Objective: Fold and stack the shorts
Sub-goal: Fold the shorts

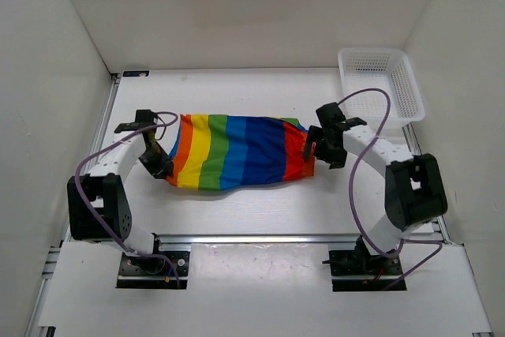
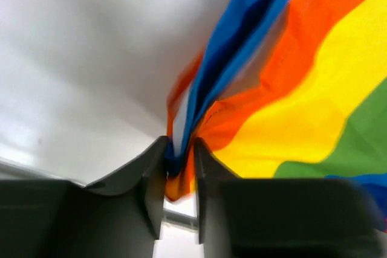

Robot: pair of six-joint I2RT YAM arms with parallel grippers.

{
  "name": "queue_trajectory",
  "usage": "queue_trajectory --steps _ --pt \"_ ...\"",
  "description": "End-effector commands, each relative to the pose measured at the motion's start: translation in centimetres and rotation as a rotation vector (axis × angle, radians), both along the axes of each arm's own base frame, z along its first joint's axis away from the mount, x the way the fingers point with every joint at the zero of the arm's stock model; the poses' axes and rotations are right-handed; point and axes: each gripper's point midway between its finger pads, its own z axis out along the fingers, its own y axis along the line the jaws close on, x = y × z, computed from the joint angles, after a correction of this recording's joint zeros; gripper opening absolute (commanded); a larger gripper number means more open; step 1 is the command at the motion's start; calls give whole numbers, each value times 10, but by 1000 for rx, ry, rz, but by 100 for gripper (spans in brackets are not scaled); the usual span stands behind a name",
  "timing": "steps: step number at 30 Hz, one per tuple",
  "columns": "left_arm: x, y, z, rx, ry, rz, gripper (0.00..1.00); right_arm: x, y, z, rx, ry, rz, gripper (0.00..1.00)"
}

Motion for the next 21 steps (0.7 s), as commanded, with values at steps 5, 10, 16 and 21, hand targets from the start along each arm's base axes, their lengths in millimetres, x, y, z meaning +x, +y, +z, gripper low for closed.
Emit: queue_trajectory --steps 5,10,16,21 --pt "-1 16 55 71 -110 -5 54 5 -18 72 22 -141 8 100" --pt "16 20 78 95 -170 -7 54 18 5 59 165 -124 87 96" --pt "26 22 77 103 -169 -4 53 38 9 17 132 -69 128 86" --pt "29 22 75 103 -169 -4 53 39 14 -10 78 -15 152 81"
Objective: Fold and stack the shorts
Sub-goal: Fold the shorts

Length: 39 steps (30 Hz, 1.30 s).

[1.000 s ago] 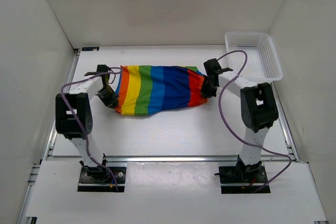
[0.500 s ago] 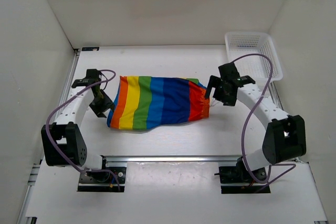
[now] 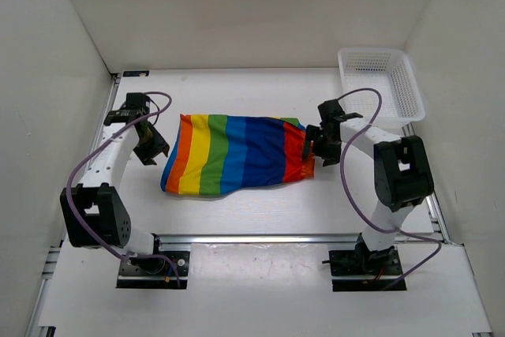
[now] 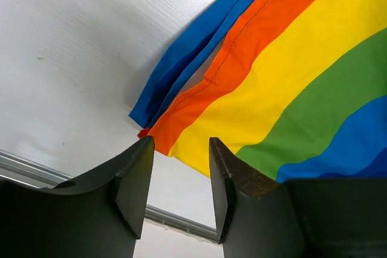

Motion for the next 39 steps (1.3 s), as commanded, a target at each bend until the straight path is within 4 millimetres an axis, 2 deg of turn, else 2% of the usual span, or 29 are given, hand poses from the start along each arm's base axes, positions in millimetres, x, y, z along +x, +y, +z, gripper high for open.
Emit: queue_trajectory --steps 1,2,6,7,9,10,15,17,18,20,21,23,24,26,27,29,30,33,34,39 --pt "7 5 10 24 -37 4 53 21 8 0 -53 -58 44 79" --pt "5 5 4 24 -17 4 53 17 9 -5 -78 -44 55 76" --pt "7 5 2 24 -17 4 53 13 9 -21 -127 -3 57 63" --pt "7 5 2 24 -17 4 53 11 8 -27 -130 15 48 55" --pt "7 5 0 23 -7 3 53 11 9 -33 -130 24 39 49" --pt "7 5 0 23 -7 3 53 9 8 -40 -137 42 40 41" --pt "10 6 -2 23 -7 3 51 7 4 -51 -161 67 18 18" --pt "10 6 -5 23 2 3 51 8 2 -51 -173 63 14 5" --pt "10 6 -5 23 2 3 51 10 1 -47 -176 51 2 0" --pt "10 6 -5 23 2 3 51 16 -7 -38 -216 9 -25 0" --pt "10 6 -5 23 2 3 51 18 -9 -25 -221 -20 -32 0" --pt "10 6 -5 26 3 -5 51 16 -16 -11 -248 -38 -43 0" --pt "12 6 -2 26 -6 -5 51 21 -19 8 -255 -87 -57 0" --pt "15 6 1 27 -17 -5 51 18 -28 24 -288 -111 -72 0" --pt "15 6 1 27 -17 -5 51 23 -28 41 -281 -152 -82 0" --pt "17 4 5 18 -28 -8 51 19 -34 53 -300 -159 -90 0" --pt "17 3 5 10 -28 -11 51 21 -37 66 -307 -192 -102 0" --pt "17 0 5 9 -28 -20 51 19 -42 85 -321 -221 -105 0" --pt "17 0 5 9 -28 -20 51 19 -42 85 -325 -221 -95 0" --pt "24 -6 -13 -6 4 -44 51 21 -43 111 -383 -273 -77 0"
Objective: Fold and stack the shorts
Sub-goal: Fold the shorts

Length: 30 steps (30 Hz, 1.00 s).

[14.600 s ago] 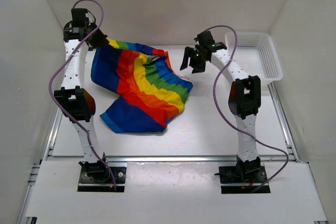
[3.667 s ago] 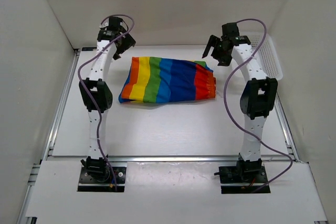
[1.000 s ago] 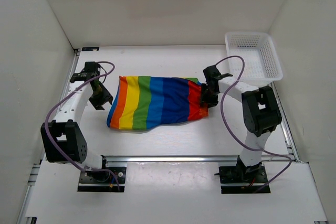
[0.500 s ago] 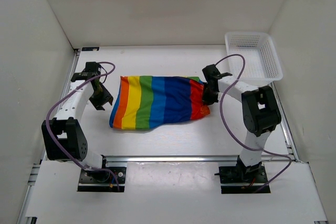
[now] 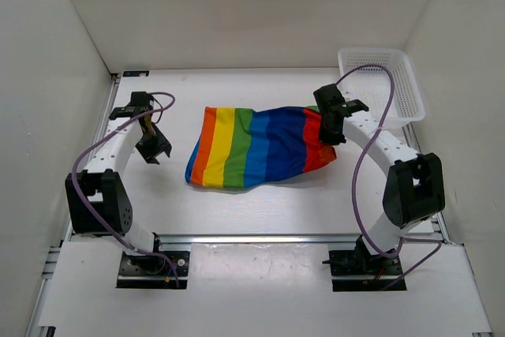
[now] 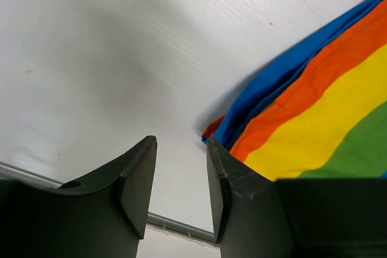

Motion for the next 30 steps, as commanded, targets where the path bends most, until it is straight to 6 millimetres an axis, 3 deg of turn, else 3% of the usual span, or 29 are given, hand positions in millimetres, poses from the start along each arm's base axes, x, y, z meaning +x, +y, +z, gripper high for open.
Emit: queue_trajectory --steps 1,4,7,8,9,12,13,15,17,18,19,21,23,24,26,27,30 --pt "20 -10 -7 -38 -22 -38 50 8 -6 40 -92 -92 16 0" --pt "21 -27 -30 -47 34 -85 43 9 -2 46 -131 -87 38 0" --pt "28 -41 -48 -51 64 -108 28 14 8 62 -164 -107 73 0" --pt "29 -44 -54 -50 74 -117 16 19 18 70 -168 -124 89 0" --pt "30 -49 -57 -52 83 -119 10 17 19 73 -187 -116 97 0" --pt "34 -54 -72 -50 117 -132 10 25 35 87 -238 -141 131 0" --pt "35 -59 -78 -51 123 -133 10 24 39 83 -250 -120 145 0" --pt "38 -61 -79 -61 127 -136 10 29 52 95 -267 -149 171 0" --pt "46 -72 -77 -81 104 -161 10 29 63 89 -307 -124 200 0" --pt "48 -73 -80 -81 104 -161 10 34 71 98 -306 -145 204 0" --pt "51 -80 -76 -88 91 -187 10 34 74 90 -337 -116 217 0" --pt "55 -87 -82 -108 98 -201 10 40 92 100 -324 -154 235 0" --pt "62 -90 -78 -116 83 -215 10 38 108 94 -342 -129 273 0" --pt "60 -92 -83 -126 99 -217 10 42 117 106 -328 -166 275 0" --pt "62 -92 -87 -124 100 -226 10 41 134 102 -349 -152 310 0" --pt "61 -94 -90 -134 111 -227 10 44 146 113 -318 -177 327 0" --pt "60 -95 -92 -143 110 -230 10 40 178 102 -278 -158 389 0"
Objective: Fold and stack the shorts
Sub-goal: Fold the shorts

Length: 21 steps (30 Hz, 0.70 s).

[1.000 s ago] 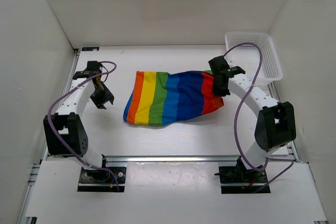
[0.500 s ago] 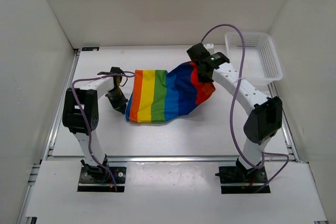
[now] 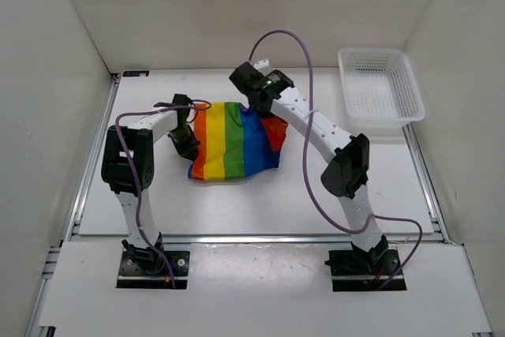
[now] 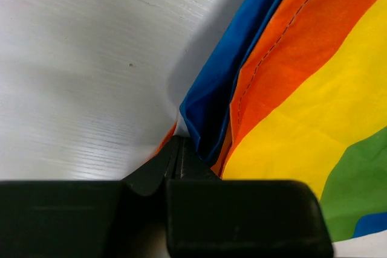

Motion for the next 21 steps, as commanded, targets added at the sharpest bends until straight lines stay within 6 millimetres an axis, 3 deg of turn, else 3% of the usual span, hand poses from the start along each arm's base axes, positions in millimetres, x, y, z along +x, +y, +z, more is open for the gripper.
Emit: queue_trajectory --steps 1,3,5,6,7,8,9,10,11,12,13,14,16,17,19,20,21 --pt "13 -9 6 -40 -52 -15 10 -6 29 10 32 5 71 0" --pt "10 -8 4 -39 -43 -15 10 -5 52 2 80 20 107 0" --pt "7 -8 2 -39 -33 -6 10 -12 86 4 199 44 183 0" --pt "9 -8 2 -40 -42 -6 10 -7 108 7 288 32 221 2" --pt "9 -8 2 -40 -42 -6 10 -10 124 9 356 49 263 11" --pt "7 -8 3 -40 -42 -6 10 -14 137 14 419 64 304 45" --pt "7 -8 3 -40 -42 -6 10 -24 149 34 509 69 363 61" --pt "5 -6 3 -32 -44 -5 10 -22 158 51 567 29 392 72" --pt "5 -6 3 -31 -44 -5 10 -27 158 47 581 45 408 81" --pt "6 -6 7 -33 -54 -5 10 -35 155 78 639 0 439 82" --pt "6 -6 7 -33 -54 -5 10 -30 156 98 691 -59 470 82" --pt "6 -6 7 -33 -54 -5 10 -35 154 106 712 -73 484 82" --pt "6 -6 7 -33 -54 -5 10 -37 130 117 724 -103 464 78" --pt "7 -6 11 -35 -65 -5 10 -34 120 117 712 -116 439 72" --pt "8 -6 14 -37 -76 -5 10 -26 95 96 663 -74 364 46" --pt "8 -6 14 -37 -76 -5 10 -23 91 84 643 -48 347 38" --pt "8 -6 18 -39 -85 -5 10 -22 88 69 623 -10 333 38"
